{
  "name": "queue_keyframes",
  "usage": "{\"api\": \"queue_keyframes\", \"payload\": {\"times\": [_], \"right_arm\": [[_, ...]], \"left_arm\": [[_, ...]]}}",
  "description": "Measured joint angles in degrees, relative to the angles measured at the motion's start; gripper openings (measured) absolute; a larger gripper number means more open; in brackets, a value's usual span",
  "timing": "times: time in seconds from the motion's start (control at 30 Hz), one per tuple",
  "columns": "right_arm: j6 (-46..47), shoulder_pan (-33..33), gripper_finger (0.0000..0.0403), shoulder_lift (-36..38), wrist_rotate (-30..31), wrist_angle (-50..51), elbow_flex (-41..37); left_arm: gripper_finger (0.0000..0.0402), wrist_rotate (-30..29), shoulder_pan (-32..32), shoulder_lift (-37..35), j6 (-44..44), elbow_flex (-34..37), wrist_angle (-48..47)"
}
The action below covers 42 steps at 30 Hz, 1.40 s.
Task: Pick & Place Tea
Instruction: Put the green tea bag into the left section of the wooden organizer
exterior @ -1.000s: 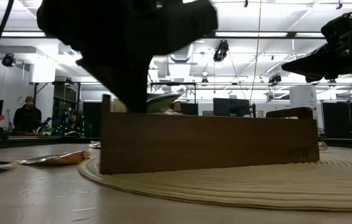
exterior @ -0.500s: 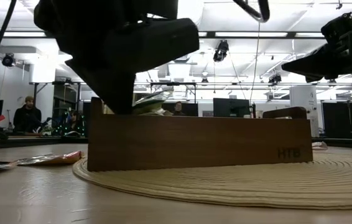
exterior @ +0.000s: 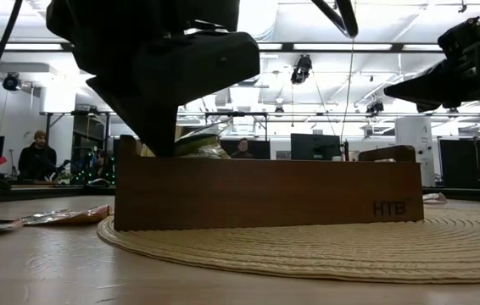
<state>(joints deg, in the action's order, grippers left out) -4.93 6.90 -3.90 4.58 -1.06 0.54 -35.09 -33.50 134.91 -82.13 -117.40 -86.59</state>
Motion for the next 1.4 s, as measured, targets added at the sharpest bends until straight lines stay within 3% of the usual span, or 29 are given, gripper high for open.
{"api": "queue_keyframes", "payload": {"times": [0.17, 0.4, 0.63, 0.77, 0.93, 1.13, 1.3, 1.4], "right_arm": [[0.00, 0.00, 0.0008, 0.00, -0.01, 0.00, 0.00], [0.83, 0.00, 0.0009, 0.00, -0.02, 0.00, 0.00], [22.85, 0.00, 0.0009, -0.04, 0.00, -7.13, -0.01], [28.41, 0.00, 0.0008, -0.07, -0.01, -11.46, -0.01], [37.46, -0.02, 0.0009, -1.84, -4.24, -10.30, -0.01], [33.19, 0.02, 0.0009, -6.76, -1.32, -18.73, -0.01], [24.68, 0.00, 0.0009, -13.53, -1.57, -38.21, 0.69], [22.42, 0.00, 0.0009, -17.82, -1.24, -37.91, 5.72]], "left_arm": [[0.0000, -2.37, -0.02, -0.02, 1.82, -0.67, -0.75], [0.0000, -8.05, -0.86, -0.09, 4.32, -6.84, -3.50], [0.0000, -15.37, -2.45, -0.26, 8.55, -10.33, -3.46], [0.0000, -19.02, -2.69, -0.26, 10.98, -9.94, -3.47], [0.0000, -25.47, -2.67, 0.39, 27.07, -7.66, -2.79], [0.0000, -37.40, -0.71, 0.26, 38.56, -3.22, -3.46], [0.0000, -45.14, 4.25, -0.17, 40.25, -2.30, -3.47], [0.0000, -47.32, 7.24, -0.26, 39.86, -2.60, -3.45]]}}
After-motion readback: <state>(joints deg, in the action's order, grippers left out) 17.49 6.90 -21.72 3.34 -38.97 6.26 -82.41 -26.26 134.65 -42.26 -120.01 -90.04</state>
